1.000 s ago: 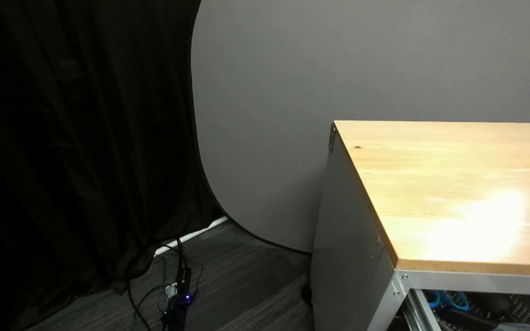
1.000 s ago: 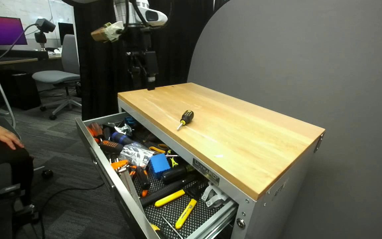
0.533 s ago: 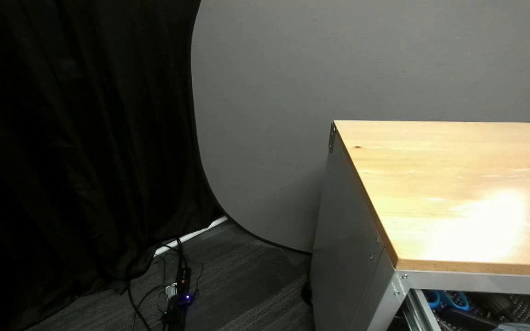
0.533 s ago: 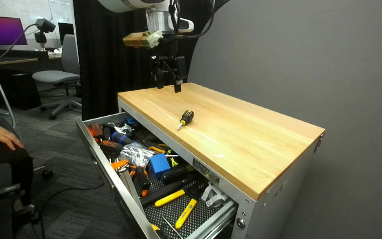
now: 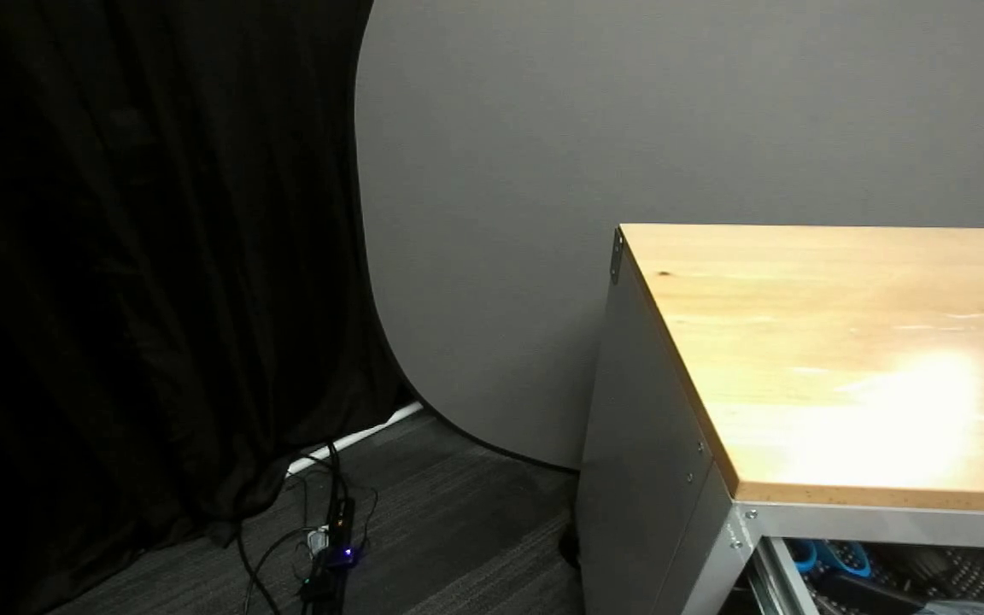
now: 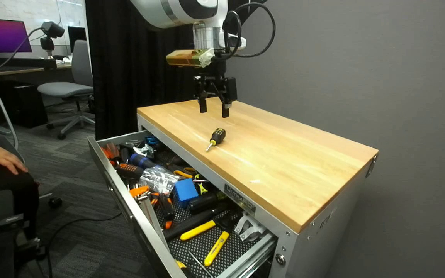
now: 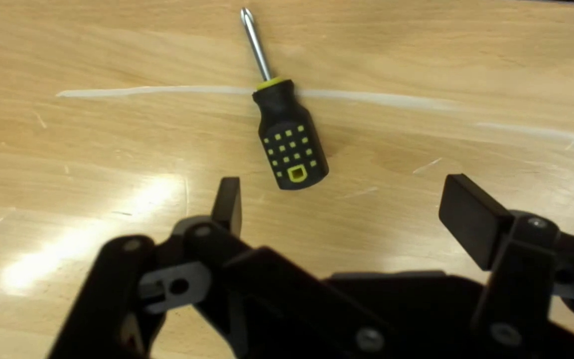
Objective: Put the screwdriver in the drawer and close it
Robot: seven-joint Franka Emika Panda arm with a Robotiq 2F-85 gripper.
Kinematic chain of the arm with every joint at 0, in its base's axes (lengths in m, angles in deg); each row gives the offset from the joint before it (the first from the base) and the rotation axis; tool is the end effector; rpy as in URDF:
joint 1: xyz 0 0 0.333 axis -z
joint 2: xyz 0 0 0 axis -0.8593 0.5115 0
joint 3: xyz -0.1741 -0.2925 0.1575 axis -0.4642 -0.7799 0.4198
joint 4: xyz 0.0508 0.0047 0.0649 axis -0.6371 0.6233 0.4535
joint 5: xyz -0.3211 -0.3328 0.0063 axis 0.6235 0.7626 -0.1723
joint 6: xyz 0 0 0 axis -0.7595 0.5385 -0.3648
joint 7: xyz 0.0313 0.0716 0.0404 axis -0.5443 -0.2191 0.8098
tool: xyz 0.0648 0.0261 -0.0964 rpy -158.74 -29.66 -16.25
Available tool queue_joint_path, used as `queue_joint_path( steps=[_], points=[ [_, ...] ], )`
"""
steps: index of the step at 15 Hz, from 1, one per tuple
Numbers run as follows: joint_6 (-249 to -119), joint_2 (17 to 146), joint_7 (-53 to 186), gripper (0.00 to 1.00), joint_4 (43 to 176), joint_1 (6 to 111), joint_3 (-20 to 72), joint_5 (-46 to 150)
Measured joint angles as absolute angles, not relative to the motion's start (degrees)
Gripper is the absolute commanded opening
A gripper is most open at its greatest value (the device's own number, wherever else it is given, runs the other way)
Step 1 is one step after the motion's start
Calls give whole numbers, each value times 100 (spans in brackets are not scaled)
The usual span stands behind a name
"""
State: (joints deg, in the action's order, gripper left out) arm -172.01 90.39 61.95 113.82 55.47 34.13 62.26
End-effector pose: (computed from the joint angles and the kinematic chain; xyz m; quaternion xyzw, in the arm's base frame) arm 0.7481 0.0861 0.3481 0.9955 0.0480 0.0145 0.0801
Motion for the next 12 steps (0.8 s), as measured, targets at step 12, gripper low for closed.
queue_joint_path(
  steps=[12],
  points=[
    [-17146,9694,6426,66,10919,5573,3145,6117]
  ],
)
